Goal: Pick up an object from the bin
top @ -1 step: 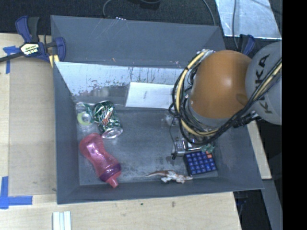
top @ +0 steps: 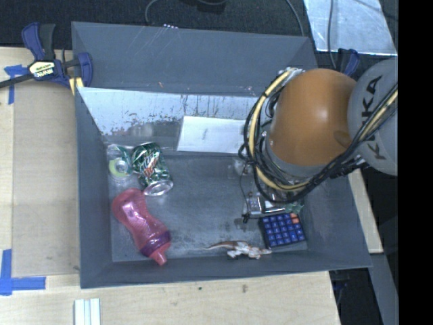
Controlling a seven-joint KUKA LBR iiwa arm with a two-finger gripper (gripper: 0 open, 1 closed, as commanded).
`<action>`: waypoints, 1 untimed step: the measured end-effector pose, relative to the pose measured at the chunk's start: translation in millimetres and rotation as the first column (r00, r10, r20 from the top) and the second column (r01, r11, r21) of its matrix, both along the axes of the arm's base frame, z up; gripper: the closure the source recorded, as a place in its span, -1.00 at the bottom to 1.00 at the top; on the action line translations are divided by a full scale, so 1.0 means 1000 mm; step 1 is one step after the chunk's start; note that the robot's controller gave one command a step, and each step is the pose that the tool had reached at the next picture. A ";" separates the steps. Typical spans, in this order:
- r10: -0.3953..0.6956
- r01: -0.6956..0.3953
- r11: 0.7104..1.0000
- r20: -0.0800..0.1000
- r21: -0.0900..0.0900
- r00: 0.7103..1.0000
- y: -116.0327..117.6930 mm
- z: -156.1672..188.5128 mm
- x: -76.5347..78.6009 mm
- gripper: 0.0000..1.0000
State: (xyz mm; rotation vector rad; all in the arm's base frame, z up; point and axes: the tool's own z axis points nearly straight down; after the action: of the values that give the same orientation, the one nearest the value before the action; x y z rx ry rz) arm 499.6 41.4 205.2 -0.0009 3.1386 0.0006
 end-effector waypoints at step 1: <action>0.210 -0.210 0.978 -0.009 0.000 0.978 -0.038 -0.045 -0.005 1.00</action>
Offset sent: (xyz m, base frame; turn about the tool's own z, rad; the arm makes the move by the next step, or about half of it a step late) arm 0.0000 0.0000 0.0000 0.0000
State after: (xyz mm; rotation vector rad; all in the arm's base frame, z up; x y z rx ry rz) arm 494.9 3.5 160.0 -0.3334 3.1303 -0.0001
